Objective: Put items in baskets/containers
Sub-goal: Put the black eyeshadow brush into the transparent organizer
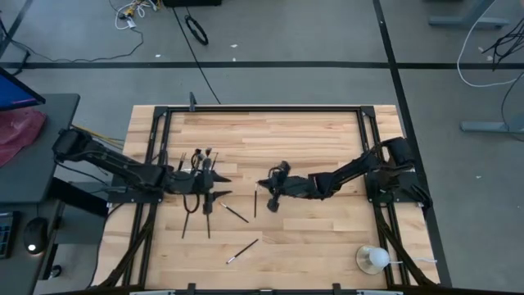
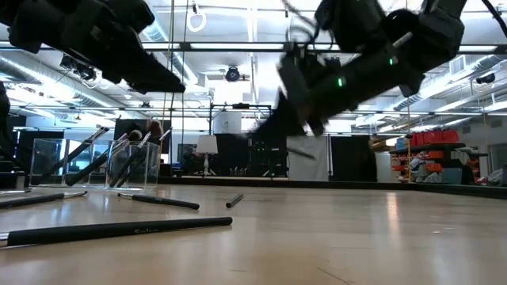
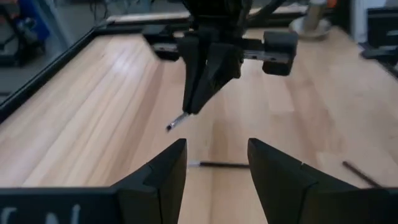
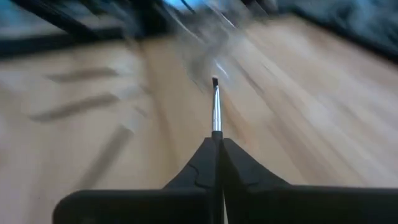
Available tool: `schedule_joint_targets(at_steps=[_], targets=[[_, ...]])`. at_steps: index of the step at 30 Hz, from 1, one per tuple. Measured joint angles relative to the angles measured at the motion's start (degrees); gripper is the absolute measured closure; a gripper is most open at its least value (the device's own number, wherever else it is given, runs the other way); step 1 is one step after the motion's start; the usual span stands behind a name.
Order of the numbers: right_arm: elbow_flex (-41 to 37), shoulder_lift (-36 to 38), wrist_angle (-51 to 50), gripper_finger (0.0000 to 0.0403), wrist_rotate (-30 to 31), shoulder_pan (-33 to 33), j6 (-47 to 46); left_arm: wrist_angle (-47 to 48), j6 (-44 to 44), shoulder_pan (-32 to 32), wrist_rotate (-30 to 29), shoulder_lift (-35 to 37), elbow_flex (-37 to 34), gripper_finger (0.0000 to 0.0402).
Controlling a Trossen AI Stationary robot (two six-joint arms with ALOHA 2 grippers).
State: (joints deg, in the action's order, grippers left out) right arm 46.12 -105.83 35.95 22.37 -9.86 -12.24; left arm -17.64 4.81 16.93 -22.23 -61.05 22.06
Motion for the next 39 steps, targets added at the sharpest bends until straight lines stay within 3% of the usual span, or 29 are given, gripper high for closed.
schedule_joint_targets(at_steps=[5,9,13,16,21,26,36,39], targets=[[0.0,0.0,18.5,0.0397,-8.4,-2.6,7.5,-9.9,-4.2,1.4,0.4,-5.6,0.0,0.0225],[0.0,0.0,27.3,0.0397,-13.3,-3.9,10.8,-21.5,-7.5,1.2,7.0,-10.1,-0.1,0.0225],[0.0,0.0,29.9,0.0397,-14.7,-4.4,11.8,-34.6,-11.3,1.2,12.6,-14.0,-0.1,0.0210],[0.0,0.0,29.4,0.0397,-14.7,-4.5,11.8,-41.8,-11.9,1.2,13.3,-16.3,-0.1,0.0187],[0.0,0.0,29.5,0.0397,-14.6,-4.5,11.8,-46.2,-12.0,0.9,13.3,-18.9,0.6,0.0174],[0.1,0.0,29.5,0.0397,-14.5,-4.5,11.9,-46.2,-12.0,0.9,13.3,-21.4,2.9,0.0221],[0.1,0.1,28.8,0.0397,-14.7,-4.6,12.0,-46.2,-13.5,0.8,13.1,-23.0,4.1,0.0377],[0.1,0.1,27.6,0.0392,-14.7,-4.6,11.5,-45.2,-13.6,0.9,13.2,-22.9,4.1,0.0383]])
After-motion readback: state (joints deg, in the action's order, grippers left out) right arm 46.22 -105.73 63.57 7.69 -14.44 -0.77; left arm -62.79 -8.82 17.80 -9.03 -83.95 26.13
